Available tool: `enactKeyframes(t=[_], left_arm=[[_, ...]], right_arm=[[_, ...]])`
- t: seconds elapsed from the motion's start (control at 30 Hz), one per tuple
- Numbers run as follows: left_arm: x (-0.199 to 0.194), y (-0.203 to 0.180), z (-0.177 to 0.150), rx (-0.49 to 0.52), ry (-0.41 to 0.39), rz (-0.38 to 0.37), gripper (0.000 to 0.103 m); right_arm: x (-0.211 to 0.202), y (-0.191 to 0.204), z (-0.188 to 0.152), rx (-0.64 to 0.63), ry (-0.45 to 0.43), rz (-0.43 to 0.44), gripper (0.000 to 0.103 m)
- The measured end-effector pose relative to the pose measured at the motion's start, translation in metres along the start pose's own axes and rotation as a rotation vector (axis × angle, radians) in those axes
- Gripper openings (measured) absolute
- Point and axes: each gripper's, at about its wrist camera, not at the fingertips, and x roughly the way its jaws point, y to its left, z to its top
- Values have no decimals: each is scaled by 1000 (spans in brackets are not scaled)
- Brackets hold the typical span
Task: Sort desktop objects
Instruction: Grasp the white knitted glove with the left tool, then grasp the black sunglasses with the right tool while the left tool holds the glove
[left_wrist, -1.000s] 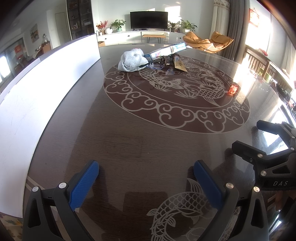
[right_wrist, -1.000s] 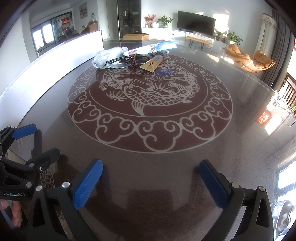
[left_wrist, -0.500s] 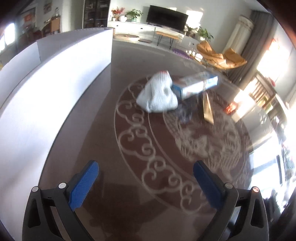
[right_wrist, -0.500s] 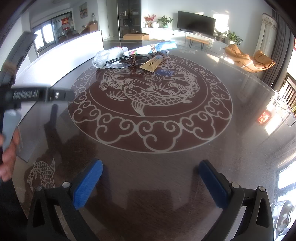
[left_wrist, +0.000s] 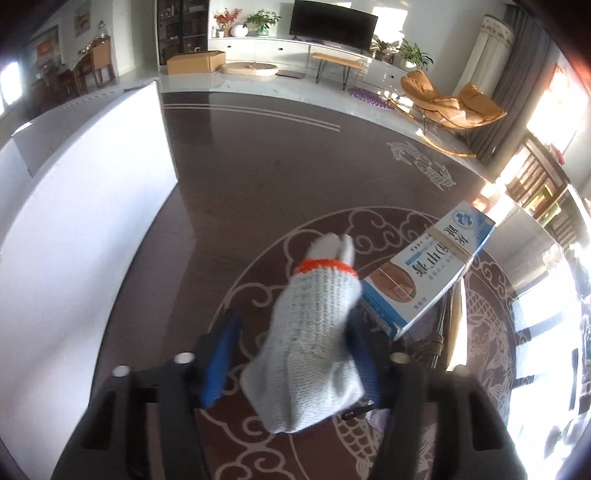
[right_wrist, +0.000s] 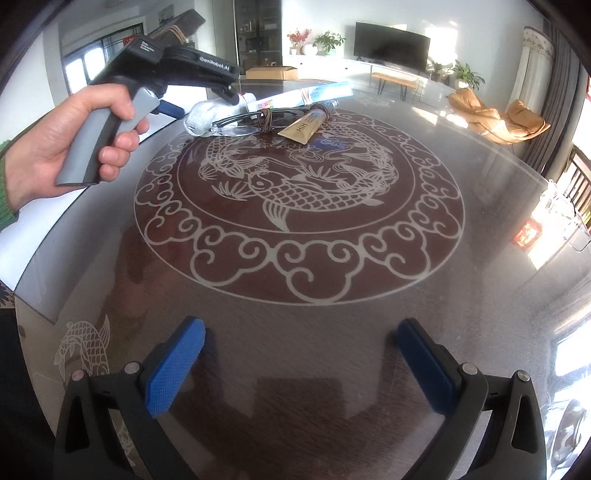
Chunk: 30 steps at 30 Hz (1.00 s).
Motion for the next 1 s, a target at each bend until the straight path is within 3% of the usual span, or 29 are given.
enactKeyframes(t=[0.07, 0.43, 0.7, 0.83, 0.97, 1.0], left_arm=[[-10, -4, -7, 29, -39, 52, 34], [-80, 27, -123, 44, -89, 145, 33], [-95, 34, -151, 44, -100, 153, 33], [-97, 32, -154, 56, -102, 160, 33], [-101, 33, -159, 52, -101, 158, 33], [-101, 34, -160, 47, -102, 156, 33]], right_arm=[[0, 0, 0, 0, 0, 0, 103], [-1, 0, -1, 1, 0, 0, 103], [-1, 1, 3, -9, -14, 12, 103], [4, 13, 42, -56, -64, 37, 103], [21, 4, 115, 58, -128, 119, 101], [28, -2, 133, 106, -125, 146, 94]])
